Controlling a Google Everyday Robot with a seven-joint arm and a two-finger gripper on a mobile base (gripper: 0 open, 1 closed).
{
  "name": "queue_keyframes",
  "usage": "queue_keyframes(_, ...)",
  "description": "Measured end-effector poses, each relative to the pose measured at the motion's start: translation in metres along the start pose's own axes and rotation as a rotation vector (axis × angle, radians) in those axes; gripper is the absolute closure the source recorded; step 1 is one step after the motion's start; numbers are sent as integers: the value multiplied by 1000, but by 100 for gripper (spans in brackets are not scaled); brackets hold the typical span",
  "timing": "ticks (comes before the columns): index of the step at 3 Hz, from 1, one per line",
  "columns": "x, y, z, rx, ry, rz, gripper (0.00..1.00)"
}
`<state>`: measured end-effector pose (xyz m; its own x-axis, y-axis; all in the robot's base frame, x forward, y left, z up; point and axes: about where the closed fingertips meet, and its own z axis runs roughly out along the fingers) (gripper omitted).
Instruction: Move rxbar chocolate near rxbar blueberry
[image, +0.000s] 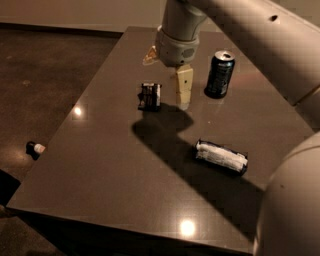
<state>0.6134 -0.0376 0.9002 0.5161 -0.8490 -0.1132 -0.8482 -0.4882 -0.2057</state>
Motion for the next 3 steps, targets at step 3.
queue_keyframes(3,-20,-33,54,-118,-34,-192,0)
